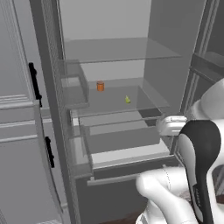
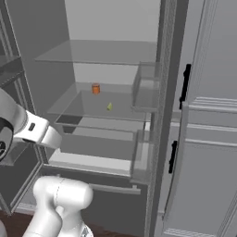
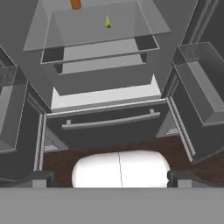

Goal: Grab a lemon wedge from the fridge and one ice cube from the ice bowl, and put them in the glass of lemonade.

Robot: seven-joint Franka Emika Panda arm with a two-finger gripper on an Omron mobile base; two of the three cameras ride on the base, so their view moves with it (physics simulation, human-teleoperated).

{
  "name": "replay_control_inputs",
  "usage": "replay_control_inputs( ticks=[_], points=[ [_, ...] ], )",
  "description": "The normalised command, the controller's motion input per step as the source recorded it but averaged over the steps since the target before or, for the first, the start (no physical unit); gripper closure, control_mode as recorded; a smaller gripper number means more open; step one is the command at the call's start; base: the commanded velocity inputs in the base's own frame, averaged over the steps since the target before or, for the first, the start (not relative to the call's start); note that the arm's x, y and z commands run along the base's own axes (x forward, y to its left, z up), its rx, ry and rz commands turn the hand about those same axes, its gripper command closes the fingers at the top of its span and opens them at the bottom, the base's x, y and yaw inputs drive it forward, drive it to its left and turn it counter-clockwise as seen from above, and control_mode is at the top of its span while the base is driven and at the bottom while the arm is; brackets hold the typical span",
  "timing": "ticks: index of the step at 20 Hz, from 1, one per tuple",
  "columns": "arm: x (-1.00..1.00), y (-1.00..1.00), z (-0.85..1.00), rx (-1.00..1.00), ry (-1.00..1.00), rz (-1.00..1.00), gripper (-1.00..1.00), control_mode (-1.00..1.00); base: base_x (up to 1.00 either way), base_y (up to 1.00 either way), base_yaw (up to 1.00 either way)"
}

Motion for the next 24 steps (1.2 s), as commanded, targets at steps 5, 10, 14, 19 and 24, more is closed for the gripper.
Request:
replay_control_inputs(
  ticks=[5, 10, 14, 19, 24],
  points=[
    [0.00, 0.00, 0.00, 0.00, 0.00, 0.00, -1.00, 1.00, 0.81, -0.01, 0.04],
    [0.00, 0.00, 0.00, 0.00, 0.00, 0.00, -1.00, 1.00, 0.55, -0.08, 0.01],
    [0.00, 0.00, 0.00, 0.00, 0.00, 0.00, -1.00, 1.00, 0.14, -0.15, 0.00],
    [0.44, -0.06, -0.26, -0.04, 0.00, 0.00, -1.00, -1.00, 0.00, 0.00, 0.00],
    [0.73, -0.02, -0.25, -0.05, 0.00, 0.00, -1.00, -1.00, 0.00, 0.00, 0.00]
  ],
)
